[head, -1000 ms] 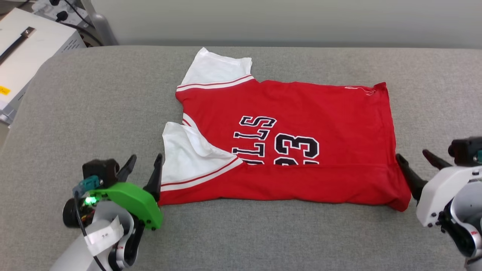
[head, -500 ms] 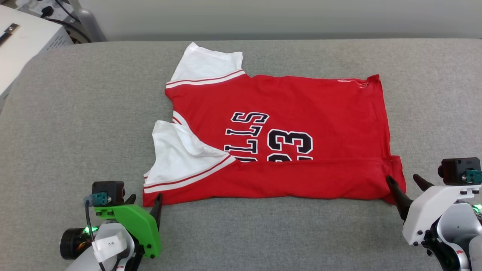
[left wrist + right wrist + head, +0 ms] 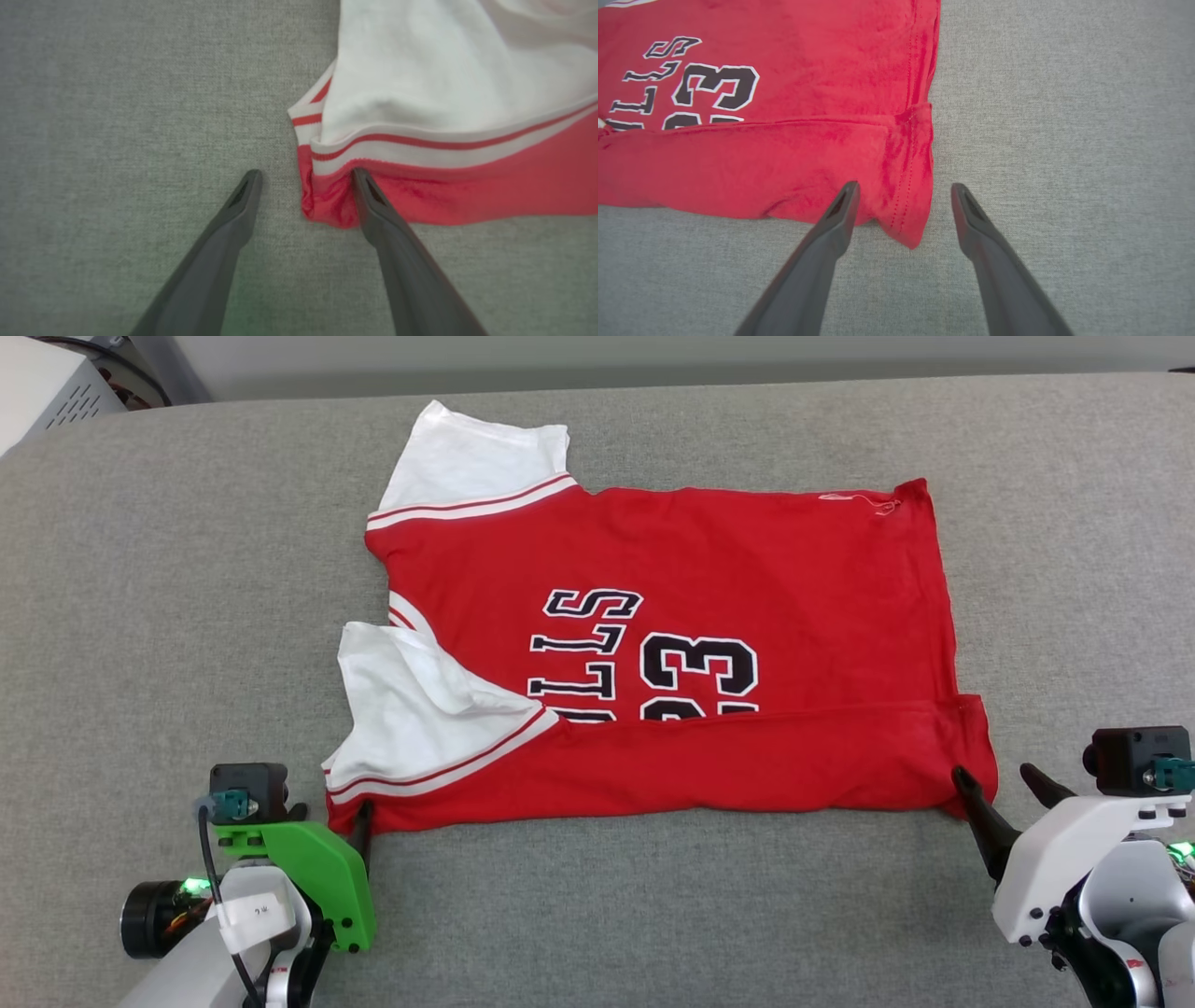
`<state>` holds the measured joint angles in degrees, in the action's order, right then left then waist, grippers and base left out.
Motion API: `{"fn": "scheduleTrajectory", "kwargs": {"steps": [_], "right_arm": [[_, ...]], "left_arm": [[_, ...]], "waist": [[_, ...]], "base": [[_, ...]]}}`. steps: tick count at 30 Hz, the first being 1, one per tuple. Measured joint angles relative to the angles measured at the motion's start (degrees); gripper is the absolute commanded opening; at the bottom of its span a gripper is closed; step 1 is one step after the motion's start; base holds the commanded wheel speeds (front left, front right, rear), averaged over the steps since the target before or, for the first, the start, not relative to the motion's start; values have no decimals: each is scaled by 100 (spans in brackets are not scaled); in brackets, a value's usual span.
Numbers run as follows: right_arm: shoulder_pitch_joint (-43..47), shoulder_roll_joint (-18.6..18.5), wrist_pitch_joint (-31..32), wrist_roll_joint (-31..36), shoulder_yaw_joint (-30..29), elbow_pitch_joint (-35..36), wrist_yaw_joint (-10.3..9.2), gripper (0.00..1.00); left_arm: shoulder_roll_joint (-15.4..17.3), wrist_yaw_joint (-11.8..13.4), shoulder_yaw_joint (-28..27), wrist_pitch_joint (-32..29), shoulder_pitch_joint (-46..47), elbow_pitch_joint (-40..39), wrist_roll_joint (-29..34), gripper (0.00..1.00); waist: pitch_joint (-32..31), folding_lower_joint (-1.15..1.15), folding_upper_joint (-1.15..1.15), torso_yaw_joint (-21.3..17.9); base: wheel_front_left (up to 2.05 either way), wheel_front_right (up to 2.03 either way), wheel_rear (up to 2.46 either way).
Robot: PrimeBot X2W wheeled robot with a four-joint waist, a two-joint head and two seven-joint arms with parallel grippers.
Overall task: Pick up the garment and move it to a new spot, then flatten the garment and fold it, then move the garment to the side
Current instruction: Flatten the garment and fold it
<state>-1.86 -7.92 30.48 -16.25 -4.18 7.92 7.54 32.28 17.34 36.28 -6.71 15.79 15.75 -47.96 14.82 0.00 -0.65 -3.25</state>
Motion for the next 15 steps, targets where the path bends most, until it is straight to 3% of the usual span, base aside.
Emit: {"fn": "scheduleTrajectory", "kwargs": {"steps": [1,2,3,8,15], "right_arm": [[0,2,-1,0,-2,0,0,100],[0,4,-1,0,-8,-1,0,100],[0,3,-1,3,-18,-5,0,100],[4,-32,1,66,-92,-11,0,100],[64,-234,94,288,-148,-174,0,100]], "left_arm": [[-8,-29,11,-30,15,37,-9,93],[-16,-86,29,-77,44,63,-26,34],[-36,-137,36,-100,71,81,-49,0],[-158,-307,55,-52,114,204,-85,0],[-223,-350,141,162,-2,-76,-81,0]], "waist": [[10,0,0,-5],[15,0,0,-6],[10,0,0,-1],[-79,0,0,66],[-317,0,0,228]], "base": [[0,0,0],[0,0,0],[0,0,0],[0,0,0],[0,0,0]]}}
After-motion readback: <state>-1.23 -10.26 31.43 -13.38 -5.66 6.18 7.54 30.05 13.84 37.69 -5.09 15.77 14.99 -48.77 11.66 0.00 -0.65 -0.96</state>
